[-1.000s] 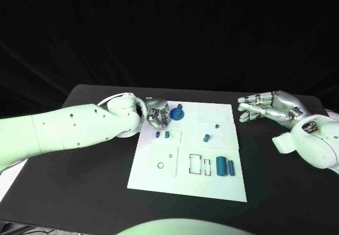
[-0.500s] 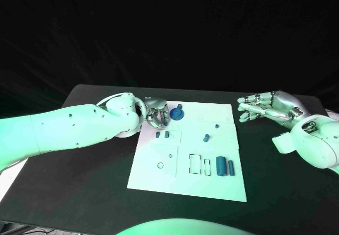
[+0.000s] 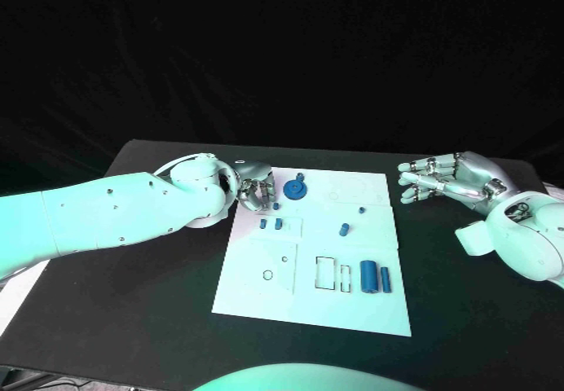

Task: Assemble the parts on the task board

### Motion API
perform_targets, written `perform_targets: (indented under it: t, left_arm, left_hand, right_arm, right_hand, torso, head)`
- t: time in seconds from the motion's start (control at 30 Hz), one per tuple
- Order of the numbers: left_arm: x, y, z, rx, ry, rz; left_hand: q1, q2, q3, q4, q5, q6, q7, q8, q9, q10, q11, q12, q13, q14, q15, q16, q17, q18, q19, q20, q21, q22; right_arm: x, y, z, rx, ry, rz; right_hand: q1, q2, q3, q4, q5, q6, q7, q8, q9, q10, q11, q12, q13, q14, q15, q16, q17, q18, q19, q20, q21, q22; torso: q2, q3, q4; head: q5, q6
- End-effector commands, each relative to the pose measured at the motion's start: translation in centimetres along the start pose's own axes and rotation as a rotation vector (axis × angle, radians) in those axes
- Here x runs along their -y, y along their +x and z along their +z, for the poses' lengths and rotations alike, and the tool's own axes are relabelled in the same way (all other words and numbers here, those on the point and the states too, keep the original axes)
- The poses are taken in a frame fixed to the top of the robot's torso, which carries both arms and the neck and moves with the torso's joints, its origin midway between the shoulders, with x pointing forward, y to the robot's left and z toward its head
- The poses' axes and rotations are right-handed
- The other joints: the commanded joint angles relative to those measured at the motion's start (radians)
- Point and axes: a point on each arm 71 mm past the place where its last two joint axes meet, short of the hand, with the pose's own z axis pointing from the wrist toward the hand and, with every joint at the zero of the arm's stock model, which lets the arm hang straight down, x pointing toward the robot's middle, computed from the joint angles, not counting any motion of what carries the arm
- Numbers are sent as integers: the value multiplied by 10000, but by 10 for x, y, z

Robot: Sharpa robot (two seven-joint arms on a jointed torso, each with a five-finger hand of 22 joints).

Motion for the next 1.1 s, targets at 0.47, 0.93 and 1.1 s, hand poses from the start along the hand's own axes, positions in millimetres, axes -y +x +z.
perform_targets:
  t: [0.47, 0.93, 1.1]
  left_arm:
    - [-37, -23, -20, 2722, 425, -9085]
    - [-36, -15, -27, 3139, 1095, -14753]
    - [-29, -14, -27, 3001, 1380, -14959]
  left_hand:
    - [-132, 305, 99, 51, -23, 216, -5, 84, -53, 74, -32, 284, 50, -1732, 67, -3570, -4507, 875, -2197, 64, -5737, -2761]
    - [-556, 641, -884, 164, 121, 54, -46, 109, -119, 79, -92, 994, 295, -2086, 73, -4114, -5343, 976, -2457, 101, -6880, -3534]
    - [-590, 665, -1007, 163, 121, 35, -45, 114, -128, 35, -90, 1068, 321, -2102, 76, -4115, -5380, 975, -2441, 104, -6942, -3587]
  right_arm:
    - [-6, 21, 5, -853, -242, -6047]
    - [-13, 54, 28, -1144, 136, -11358]
    - [-11, 66, 36, -1318, 62, -11946]
  right_hand:
    - [842, -88, 893, -1033, -150, 889, -616, 159, 67, 666, -611, 209, -235, 2817, -970, 1726, 1064, 29, 2859, -1135, 1713, 875]
    - [-125, -892, 2909, -862, -697, 1120, -866, 9, -72, 835, -841, -23, -418, 2789, -1071, 7326, 5023, -508, 3225, -1446, 7052, 5924]
    - [-250, -1037, 3158, -811, -718, 1085, -855, 12, -81, 646, -786, -94, -471, 2723, -1033, 7627, 5166, -561, 3072, -1430, 7733, 6600]
  torso:
    - [-6, 10, -6]
    - [-7, 2, -27]
    - [9, -6, -6]
  head:
    - [-298, 312]
    - [-970, 654]
    - [-1150, 681]
